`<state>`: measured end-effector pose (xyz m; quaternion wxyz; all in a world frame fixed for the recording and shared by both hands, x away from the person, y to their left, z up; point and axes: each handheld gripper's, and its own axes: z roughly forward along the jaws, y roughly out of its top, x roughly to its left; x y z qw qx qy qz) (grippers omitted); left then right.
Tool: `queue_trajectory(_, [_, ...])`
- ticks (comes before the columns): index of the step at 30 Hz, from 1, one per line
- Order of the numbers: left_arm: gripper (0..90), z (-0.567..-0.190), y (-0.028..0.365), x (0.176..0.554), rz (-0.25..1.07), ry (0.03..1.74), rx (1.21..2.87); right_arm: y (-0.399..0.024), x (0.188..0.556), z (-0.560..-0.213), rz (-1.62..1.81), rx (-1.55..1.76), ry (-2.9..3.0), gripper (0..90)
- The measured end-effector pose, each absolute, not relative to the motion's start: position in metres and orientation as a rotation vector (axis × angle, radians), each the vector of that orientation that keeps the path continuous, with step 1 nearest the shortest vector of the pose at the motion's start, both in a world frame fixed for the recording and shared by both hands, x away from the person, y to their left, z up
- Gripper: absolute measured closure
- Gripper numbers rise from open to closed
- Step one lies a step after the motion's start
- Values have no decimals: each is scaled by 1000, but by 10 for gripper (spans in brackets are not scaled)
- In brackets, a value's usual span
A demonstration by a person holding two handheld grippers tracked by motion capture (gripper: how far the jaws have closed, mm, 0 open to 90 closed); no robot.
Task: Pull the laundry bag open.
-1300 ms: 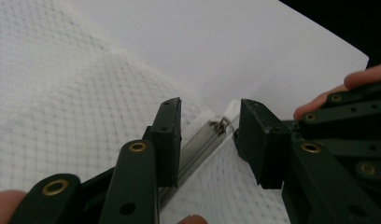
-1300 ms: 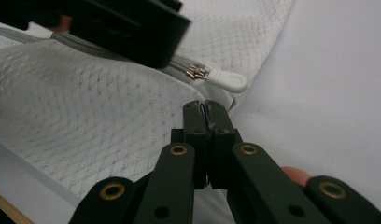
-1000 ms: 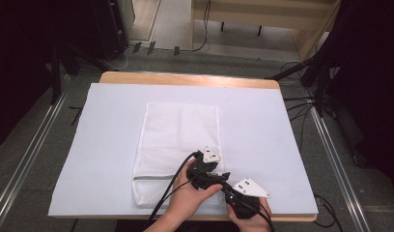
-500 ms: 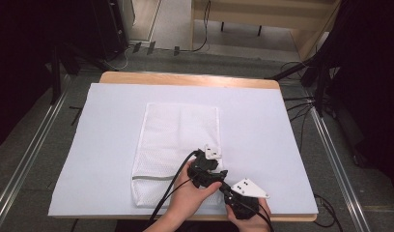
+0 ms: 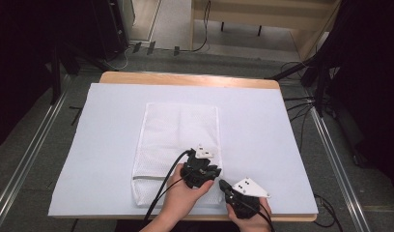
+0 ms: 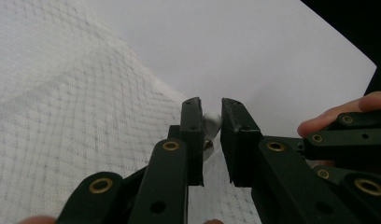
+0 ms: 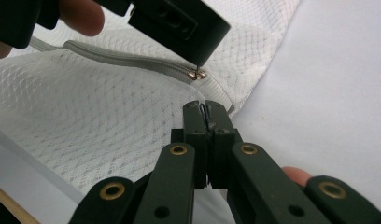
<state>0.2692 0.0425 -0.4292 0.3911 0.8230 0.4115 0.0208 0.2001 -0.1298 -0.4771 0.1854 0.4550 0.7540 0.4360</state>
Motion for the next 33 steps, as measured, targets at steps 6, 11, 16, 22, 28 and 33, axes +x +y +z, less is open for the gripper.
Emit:
queue_trajectory(6, [829,-431,51,269,13,1049,2062,-131,201,-476,1232,1282,2113,900])
queue_trajectory(11, [845,-435,57,272,-47,1060,2025,-131,200,-476,1240,1277,2112,900])
queue_trajectory(16, [871,-436,62,272,-60,1054,2012,-132,201,-475,1243,1269,2104,900])
queue_trajectory(22, [875,-439,66,270,-52,1051,1985,-133,201,-474,1244,1270,2095,900])
queue_trajectory(28, [875,-442,72,270,-57,1059,1972,-134,201,-470,1237,1267,2075,900])
queue_trajectory(33, [875,-444,75,268,-48,1062,1970,-132,200,-469,1221,1253,2068,900])
